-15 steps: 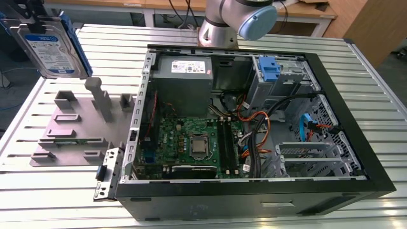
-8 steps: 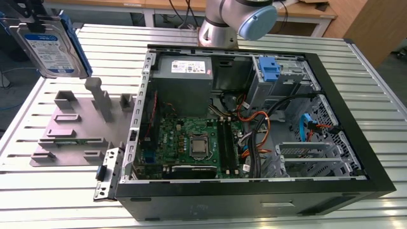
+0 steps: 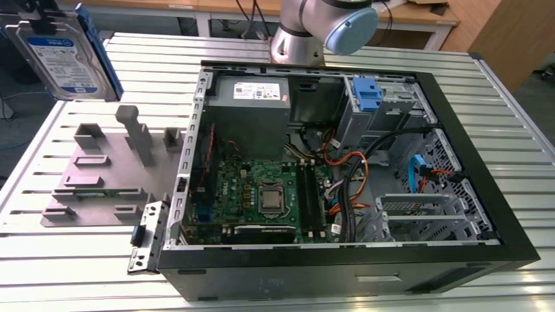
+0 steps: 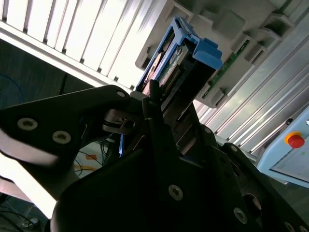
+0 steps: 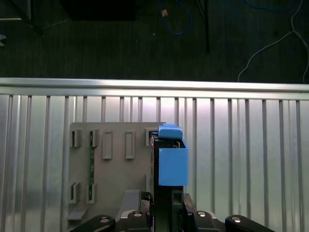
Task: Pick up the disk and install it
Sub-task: 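Pick up the disk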
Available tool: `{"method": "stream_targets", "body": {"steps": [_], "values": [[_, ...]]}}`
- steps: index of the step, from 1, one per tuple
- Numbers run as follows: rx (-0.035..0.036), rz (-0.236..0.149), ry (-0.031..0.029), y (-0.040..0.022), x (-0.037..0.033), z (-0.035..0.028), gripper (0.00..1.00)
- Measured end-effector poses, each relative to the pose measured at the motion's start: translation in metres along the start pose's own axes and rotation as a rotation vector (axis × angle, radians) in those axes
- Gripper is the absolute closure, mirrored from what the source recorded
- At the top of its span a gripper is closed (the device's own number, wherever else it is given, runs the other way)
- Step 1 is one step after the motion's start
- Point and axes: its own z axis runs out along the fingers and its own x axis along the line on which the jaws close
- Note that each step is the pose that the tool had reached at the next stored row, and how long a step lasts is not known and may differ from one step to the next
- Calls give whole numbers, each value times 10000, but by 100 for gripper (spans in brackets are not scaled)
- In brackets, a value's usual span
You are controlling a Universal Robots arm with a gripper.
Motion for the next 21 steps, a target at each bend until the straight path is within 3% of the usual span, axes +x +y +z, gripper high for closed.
{"method": "stream_targets", "body": {"steps": [14, 21], "values": [[1, 0, -1, 8, -30, -163, 65], [0, 0, 1, 14, -44, -273, 65]]}}
